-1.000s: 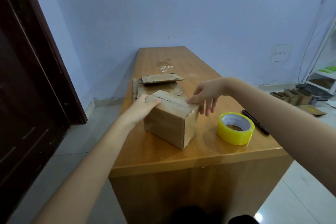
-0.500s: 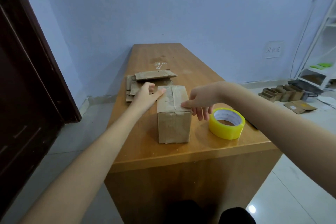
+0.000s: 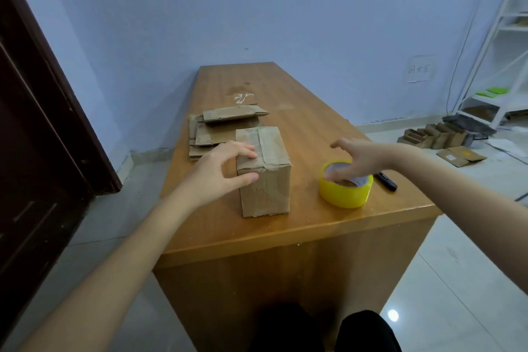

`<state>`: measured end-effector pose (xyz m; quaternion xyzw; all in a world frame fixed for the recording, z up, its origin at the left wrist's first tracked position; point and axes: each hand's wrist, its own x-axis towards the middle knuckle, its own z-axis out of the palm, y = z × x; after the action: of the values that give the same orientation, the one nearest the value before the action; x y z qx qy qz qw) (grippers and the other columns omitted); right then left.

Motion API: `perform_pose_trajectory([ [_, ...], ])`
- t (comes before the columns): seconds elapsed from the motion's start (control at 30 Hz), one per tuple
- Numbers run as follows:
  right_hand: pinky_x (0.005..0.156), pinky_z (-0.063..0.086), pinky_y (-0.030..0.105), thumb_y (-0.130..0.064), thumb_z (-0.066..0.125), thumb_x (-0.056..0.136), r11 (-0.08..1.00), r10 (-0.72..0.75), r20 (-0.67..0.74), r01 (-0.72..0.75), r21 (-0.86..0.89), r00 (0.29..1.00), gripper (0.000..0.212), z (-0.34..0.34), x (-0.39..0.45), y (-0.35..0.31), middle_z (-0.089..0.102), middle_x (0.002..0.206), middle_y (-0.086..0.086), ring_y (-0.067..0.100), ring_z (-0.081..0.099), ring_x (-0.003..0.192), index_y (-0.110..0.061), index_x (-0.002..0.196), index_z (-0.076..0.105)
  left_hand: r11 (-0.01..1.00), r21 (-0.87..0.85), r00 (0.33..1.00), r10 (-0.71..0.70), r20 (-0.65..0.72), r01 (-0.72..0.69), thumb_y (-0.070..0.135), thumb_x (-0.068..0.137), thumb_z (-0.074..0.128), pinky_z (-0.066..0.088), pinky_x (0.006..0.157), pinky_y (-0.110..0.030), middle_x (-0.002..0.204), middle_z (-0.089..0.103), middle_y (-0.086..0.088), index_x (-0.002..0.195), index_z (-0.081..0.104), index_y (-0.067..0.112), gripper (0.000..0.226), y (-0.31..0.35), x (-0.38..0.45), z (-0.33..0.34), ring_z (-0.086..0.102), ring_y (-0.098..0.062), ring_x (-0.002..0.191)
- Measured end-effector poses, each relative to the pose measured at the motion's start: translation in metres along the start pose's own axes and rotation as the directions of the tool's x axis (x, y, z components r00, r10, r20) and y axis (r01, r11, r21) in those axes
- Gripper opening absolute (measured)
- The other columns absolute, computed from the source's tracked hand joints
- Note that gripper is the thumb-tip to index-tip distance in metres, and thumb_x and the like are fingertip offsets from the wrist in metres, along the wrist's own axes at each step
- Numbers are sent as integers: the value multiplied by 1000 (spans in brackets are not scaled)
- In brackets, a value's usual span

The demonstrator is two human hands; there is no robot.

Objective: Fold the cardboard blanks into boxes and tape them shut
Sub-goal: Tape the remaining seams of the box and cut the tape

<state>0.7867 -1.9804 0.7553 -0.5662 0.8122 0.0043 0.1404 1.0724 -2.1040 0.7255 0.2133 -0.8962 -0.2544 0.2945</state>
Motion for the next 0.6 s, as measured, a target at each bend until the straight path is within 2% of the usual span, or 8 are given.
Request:
perform_pose_trajectory([
  [0.1,108,34,42,-77,65,59,997,20,74,-25,71,997,119,25,-10,29,24,151,1,24,34,135,-29,150,6,998,55,1000,-14,14,13,40,80,70,33,95,-24,125,46,27,114,52,49,41,5,3,0,41,5,117],
  [0.2,104,38,40,-73,73,53,969,-10,-65,26,244,998,121,46,-14,41,30,146,-4,19,39,130,-30,149,13,992,119,999,40,-6,-39,45,77,69,34,96,-26,129,46,25,120,49,49,48,12,5,-1,39,3,119],
  [0.27,102,40,37,-63,78,58,942,-14,-143,61,330,990,115,55,-15,42,33,145,-6,18,40,129,-26,148,18,988,141,998,65,-9,-63,44,77,70,32,96,-25,130,47,25,120,50,48,48,15,6,-1,38,5,121],
  [0.33,99,41,33,-51,82,63,908,-3,-214,92,408,977,106,61,-16,41,38,139,-6,16,42,126,-25,147,22,987,151,998,56,-2,-55,39,79,72,31,93,-21,129,46,26,120,48,49,49,19,7,-2,36,9,118],
  [0.4,96,43,32,-49,85,57,863,8,-287,138,486,958,107,64,-18,39,43,132,-4,16,46,122,-28,144,27,988,152,999,37,3,-37,39,79,72,30,92,-19,130,44,27,121,46,51,51,19,5,-4,35,11,117],
  [0.47,88,47,28,-44,88,54,760,41,-372,213,614,927,104,63,-21,35,48,127,2,16,53,112,-31,141,32,989,148,1000,16,20,-19,40,78,72,32,96,-23,133,44,26,122,45,52,53,20,3,-6,35,8,119],
  [0.53,77,48,22,-37,88,60,629,92,-426,279,726,900,90,57,-29,28,51,123,5,15,57,101,-37,134,38,988,155,1000,0,32,-5,43,78,71,32,100,-28,134,42,26,126,44,50,55,22,0,-6,35,6,122],
  [0.6,75,48,25,-44,76,56,449,134,-405,309,838,904,77,47,-39,19,50,127,7,18,57,101,-38,126,45,987,163,1000,-2,-1,2,45,78,70,30,101,-26,131,39,27,130,45,43,58,30,-2,-4,33,7,121],
])
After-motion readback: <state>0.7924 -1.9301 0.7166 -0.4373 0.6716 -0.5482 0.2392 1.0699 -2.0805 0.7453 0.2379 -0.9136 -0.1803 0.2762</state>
